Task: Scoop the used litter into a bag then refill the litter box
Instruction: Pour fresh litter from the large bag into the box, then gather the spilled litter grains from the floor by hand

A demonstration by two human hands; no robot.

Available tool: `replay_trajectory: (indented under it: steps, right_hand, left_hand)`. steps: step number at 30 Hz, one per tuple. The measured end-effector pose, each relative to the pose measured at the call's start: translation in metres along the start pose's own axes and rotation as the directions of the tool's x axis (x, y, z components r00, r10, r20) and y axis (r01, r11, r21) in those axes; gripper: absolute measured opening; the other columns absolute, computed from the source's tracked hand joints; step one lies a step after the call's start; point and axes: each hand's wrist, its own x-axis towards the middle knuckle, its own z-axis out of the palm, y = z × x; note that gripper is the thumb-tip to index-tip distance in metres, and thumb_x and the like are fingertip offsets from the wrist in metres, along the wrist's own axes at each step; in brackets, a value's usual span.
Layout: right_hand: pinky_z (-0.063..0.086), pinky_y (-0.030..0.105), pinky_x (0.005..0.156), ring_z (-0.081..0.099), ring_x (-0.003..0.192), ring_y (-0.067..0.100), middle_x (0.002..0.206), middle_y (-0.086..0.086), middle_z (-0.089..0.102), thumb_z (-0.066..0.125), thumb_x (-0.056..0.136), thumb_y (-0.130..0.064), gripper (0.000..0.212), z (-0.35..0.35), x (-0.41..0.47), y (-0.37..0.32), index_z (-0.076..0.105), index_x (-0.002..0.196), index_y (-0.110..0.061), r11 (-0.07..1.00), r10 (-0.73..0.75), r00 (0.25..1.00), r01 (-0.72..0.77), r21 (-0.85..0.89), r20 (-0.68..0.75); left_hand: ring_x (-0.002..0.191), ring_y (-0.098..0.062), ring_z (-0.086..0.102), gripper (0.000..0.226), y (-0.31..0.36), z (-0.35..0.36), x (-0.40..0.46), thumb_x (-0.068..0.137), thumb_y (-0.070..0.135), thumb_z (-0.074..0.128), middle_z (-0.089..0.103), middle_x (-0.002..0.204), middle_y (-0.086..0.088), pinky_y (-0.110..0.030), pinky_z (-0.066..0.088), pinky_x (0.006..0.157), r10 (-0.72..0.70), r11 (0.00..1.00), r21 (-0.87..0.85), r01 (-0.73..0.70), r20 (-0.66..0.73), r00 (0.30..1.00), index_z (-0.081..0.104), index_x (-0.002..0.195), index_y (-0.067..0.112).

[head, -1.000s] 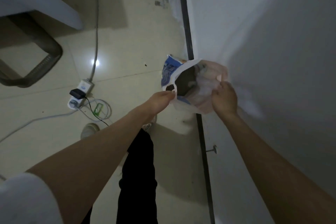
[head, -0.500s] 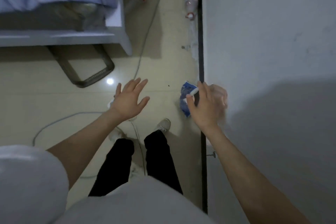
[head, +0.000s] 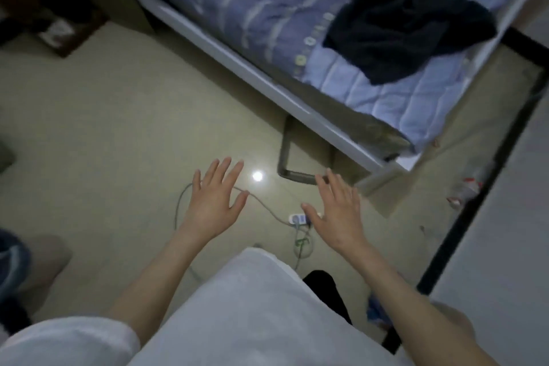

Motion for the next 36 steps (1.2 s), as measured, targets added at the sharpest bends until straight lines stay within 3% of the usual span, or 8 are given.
replay_trajectory:
  steps: [4,9,12,15,26,29,31,36]
  right_hand:
    - [0.005,0.046,0.116,0.008,0.145,0.020,0.158,0.002,0.012,0.005,0.073,-0.068,0.087,0.003,0.046,-0.094,0.015,0.149,-0.027,0.971,-0.230,0.971,0.234,-0.048,0.067]
    - [0.000,0.043,0.116,0.003,0.146,0.016,0.158,-0.003,0.008,0.001,0.071,-0.070,0.088,0.006,0.097,-0.188,0.007,0.149,-0.030,0.876,-0.452,0.880,0.469,-0.112,0.144]
    - [0.001,0.042,0.117,0.001,0.146,0.016,0.158,-0.003,0.005,0.014,0.083,-0.069,0.077,0.006,0.131,-0.236,0.005,0.149,-0.031,0.815,-0.543,0.817,0.568,-0.112,0.193]
    - [0.003,0.043,0.119,-0.001,0.146,0.016,0.159,-0.003,0.003,0.033,0.094,-0.055,0.067,0.004,0.166,-0.280,0.005,0.149,-0.030,0.781,-0.587,0.776,0.618,-0.094,0.232]
    - [0.002,0.043,0.118,-0.001,0.146,0.017,0.159,-0.002,0.004,0.033,0.095,-0.052,0.066,0.002,0.331,-0.455,0.006,0.150,-0.028,0.643,-0.687,0.638,0.757,-0.119,0.347]
    - [0.000,0.042,0.118,-0.002,0.146,0.016,0.159,-0.003,0.003,0.033,0.095,-0.052,0.065,0.000,0.360,-0.511,0.006,0.150,-0.028,0.574,-0.725,0.569,0.811,-0.117,0.389]
    - [0.000,0.041,0.118,-0.002,0.146,0.016,0.159,-0.003,0.003,0.033,0.095,-0.051,0.065,0.005,0.375,-0.547,0.006,0.150,-0.028,0.525,-0.746,0.522,0.843,-0.117,0.414]
    - [0.000,0.041,0.118,-0.002,0.146,0.015,0.159,-0.003,0.004,0.033,0.095,-0.052,0.065,0.032,0.407,-0.631,0.006,0.150,-0.028,0.419,-0.760,0.412,0.902,-0.105,0.502]
  left_hand:
    - [0.142,-0.029,0.019,0.074,-0.074,-0.031,-0.033,0.082,0.058,0.016,0.026,0.153,-0.008,-0.053,0.011,0.112,-0.252,0.966,-0.086,0.242,-0.133,0.959,0.027,0.146,0.022]
    - [0.142,-0.029,0.019,0.077,-0.136,-0.041,-0.073,0.079,0.060,0.014,0.026,0.153,-0.007,-0.054,0.011,0.112,-0.537,0.839,-0.224,0.496,-0.184,0.824,0.027,0.146,0.022]
    - [0.144,-0.027,0.013,0.080,-0.168,-0.049,-0.080,0.078,0.061,0.009,0.021,0.155,-0.006,-0.052,0.007,0.113,-0.642,0.760,-0.284,0.585,-0.186,0.744,0.023,0.147,0.024]
    - [0.144,-0.025,0.010,0.081,-0.195,-0.056,-0.073,0.077,0.063,0.007,0.018,0.156,-0.004,-0.049,0.004,0.114,-0.717,0.687,-0.359,0.632,-0.190,0.671,0.021,0.147,0.026]
    - [0.145,-0.020,0.005,0.085,-0.332,-0.131,0.024,0.071,0.065,0.004,0.012,0.157,0.000,-0.046,0.000,0.115,-0.851,0.497,-0.485,0.720,-0.107,0.514,0.015,0.148,0.030]
    - [0.137,-0.033,0.031,0.072,-0.377,-0.157,0.026,0.082,0.056,0.022,0.036,0.148,-0.011,-0.058,0.019,0.110,-0.872,0.485,-0.459,0.744,-0.188,0.452,0.034,0.143,0.020]
    - [0.126,-0.039,0.046,0.062,-0.401,-0.168,0.025,0.086,0.047,0.035,0.048,0.137,-0.017,-0.064,0.036,0.097,-0.881,0.474,-0.433,0.767,-0.223,0.419,0.045,0.137,0.013]
    - [0.144,-0.024,0.012,0.070,-0.444,-0.171,0.026,0.083,0.057,0.018,0.018,0.156,-0.003,-0.051,0.015,0.114,-0.971,0.220,-0.546,0.808,-0.045,0.234,0.017,0.147,0.029]
